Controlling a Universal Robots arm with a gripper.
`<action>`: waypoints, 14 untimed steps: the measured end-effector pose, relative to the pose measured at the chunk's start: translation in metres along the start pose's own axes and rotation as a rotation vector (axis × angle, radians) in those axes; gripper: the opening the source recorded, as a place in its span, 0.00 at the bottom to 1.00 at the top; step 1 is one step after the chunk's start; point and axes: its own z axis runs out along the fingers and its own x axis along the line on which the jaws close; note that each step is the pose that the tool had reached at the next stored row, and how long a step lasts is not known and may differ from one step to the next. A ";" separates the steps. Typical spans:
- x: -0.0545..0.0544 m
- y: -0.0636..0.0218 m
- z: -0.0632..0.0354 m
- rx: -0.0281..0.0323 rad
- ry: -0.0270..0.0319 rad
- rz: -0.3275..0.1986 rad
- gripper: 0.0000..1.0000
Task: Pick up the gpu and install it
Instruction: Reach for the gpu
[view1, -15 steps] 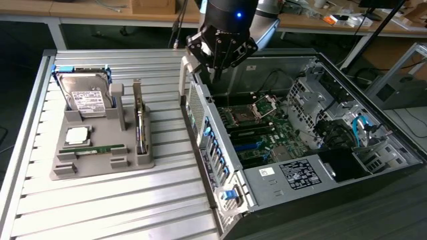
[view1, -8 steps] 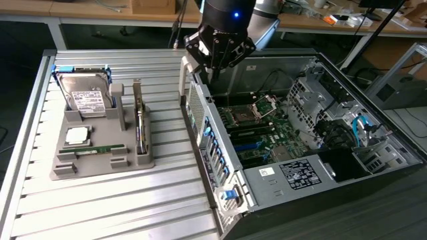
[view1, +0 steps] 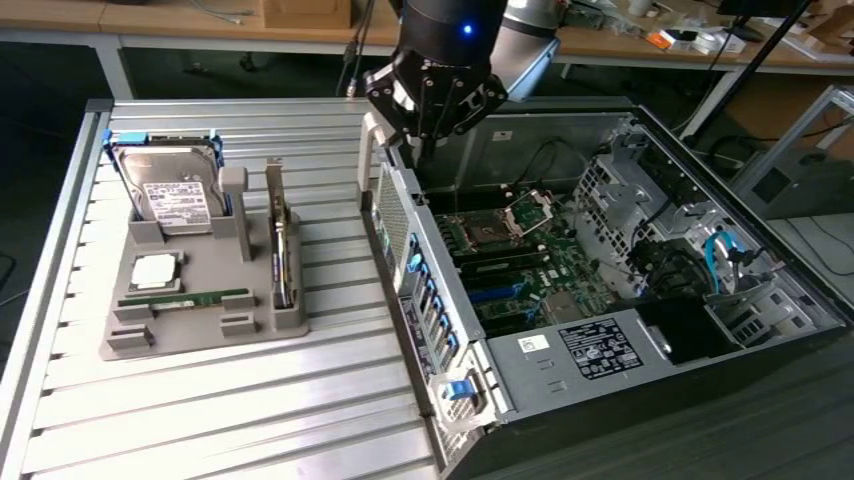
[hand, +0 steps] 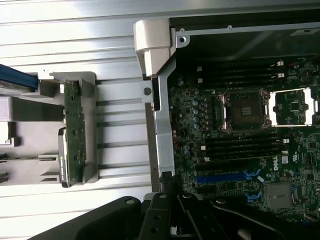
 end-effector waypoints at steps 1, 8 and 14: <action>0.001 0.0000 0.0000 0.0000 0.0000 0.000 0.11; 0.005 -0.0003 -0.0001 0.0000 0.0000 0.000 0.11; 0.008 -0.0006 -0.0002 0.0000 -0.0001 0.000 0.11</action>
